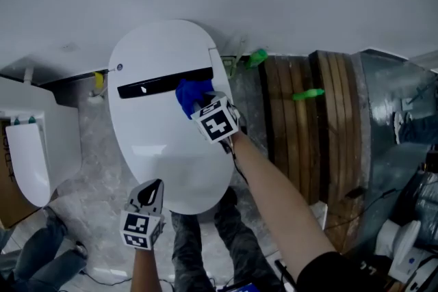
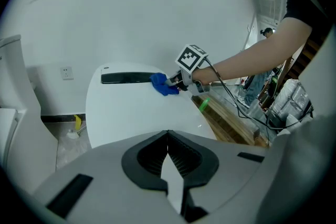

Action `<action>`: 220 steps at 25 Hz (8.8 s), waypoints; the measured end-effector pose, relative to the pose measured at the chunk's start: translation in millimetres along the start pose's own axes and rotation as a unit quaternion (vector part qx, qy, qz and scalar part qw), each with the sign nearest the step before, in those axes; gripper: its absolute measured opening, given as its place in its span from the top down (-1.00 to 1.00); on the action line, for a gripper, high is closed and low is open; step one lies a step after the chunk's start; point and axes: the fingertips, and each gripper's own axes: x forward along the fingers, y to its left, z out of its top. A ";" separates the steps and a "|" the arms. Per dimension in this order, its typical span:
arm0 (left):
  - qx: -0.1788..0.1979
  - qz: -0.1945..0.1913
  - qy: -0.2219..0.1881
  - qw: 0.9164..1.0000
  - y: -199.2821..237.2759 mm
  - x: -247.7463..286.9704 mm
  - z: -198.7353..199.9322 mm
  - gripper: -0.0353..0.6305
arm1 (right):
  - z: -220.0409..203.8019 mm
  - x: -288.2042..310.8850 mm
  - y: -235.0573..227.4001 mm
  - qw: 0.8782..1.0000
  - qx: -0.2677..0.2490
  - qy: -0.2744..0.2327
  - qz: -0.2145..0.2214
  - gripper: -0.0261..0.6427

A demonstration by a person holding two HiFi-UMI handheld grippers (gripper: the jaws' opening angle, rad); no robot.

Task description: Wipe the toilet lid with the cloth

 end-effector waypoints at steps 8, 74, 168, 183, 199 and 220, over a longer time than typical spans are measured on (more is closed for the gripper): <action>-0.010 0.008 -0.002 1.000 18.5 -13.1 -8.7 0.86 | 27.7 21.5 47.4 0.999 -0.038 -0.010 0.023 0.72; -0.050 0.019 0.007 0.999 -24.5 -18.7 -64.8 0.86 | -113.2 -40.4 107.7 0.995 -0.040 0.016 0.094 0.72; 0.598 0.024 0.012 0.801 -131.1 -68.4 -113.4 -0.01 | -140.8 -309.4 93.7 0.964 0.097 -0.237 0.076 0.72; 0.572 0.039 -0.039 0.818 -149.1 -173.0 35.8 0.14 | -54.4 -426.0 76.1 0.952 0.085 -0.288 0.058 0.72; 0.507 0.167 -0.114 0.838 -123.1 -224.9 223.8 0.43 | -7.9 -525.5 50.6 0.947 0.083 -0.309 0.038 0.72; 0.474 0.242 -0.070 0.844 -27.3 -204.3 444.0 0.67 | 95.9 -496.6 73.5 0.942 0.057 -0.322 0.081 0.72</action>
